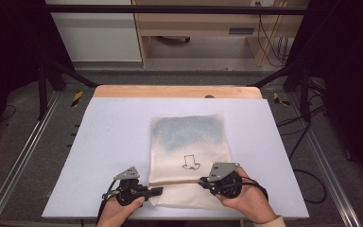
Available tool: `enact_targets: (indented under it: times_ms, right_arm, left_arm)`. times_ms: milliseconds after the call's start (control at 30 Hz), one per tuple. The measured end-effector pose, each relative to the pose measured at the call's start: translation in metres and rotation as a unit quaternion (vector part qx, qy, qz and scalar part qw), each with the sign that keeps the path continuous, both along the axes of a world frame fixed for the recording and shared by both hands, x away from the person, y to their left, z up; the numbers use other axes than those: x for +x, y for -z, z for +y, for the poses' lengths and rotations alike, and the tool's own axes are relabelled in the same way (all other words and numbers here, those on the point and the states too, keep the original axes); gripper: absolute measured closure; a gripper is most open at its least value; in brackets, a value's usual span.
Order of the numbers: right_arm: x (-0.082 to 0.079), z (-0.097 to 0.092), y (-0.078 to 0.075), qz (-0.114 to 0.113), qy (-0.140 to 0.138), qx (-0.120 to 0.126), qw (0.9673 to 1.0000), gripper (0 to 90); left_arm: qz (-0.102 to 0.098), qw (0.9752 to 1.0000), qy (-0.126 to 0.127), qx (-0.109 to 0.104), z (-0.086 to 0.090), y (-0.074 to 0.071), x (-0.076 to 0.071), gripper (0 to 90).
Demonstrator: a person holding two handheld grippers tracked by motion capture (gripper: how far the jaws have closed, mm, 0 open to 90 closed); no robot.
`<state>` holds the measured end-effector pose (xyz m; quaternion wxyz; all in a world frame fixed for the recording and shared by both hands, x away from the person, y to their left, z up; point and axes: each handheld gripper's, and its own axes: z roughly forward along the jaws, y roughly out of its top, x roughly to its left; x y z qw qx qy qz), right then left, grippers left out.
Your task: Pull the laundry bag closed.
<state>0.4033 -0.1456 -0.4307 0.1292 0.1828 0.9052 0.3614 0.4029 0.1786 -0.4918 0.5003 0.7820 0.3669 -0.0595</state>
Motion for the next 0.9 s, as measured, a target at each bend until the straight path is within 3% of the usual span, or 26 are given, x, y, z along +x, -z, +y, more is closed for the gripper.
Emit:
enact_targets:
  times_ms: [900]
  right_arm:
    - [-0.004,-0.020,0.001,0.002,0.016,0.005,0.9998,82.0]
  left_arm:
    - [-0.002,1.0000,-0.003,0.002,0.001,0.000,0.001,86.3]
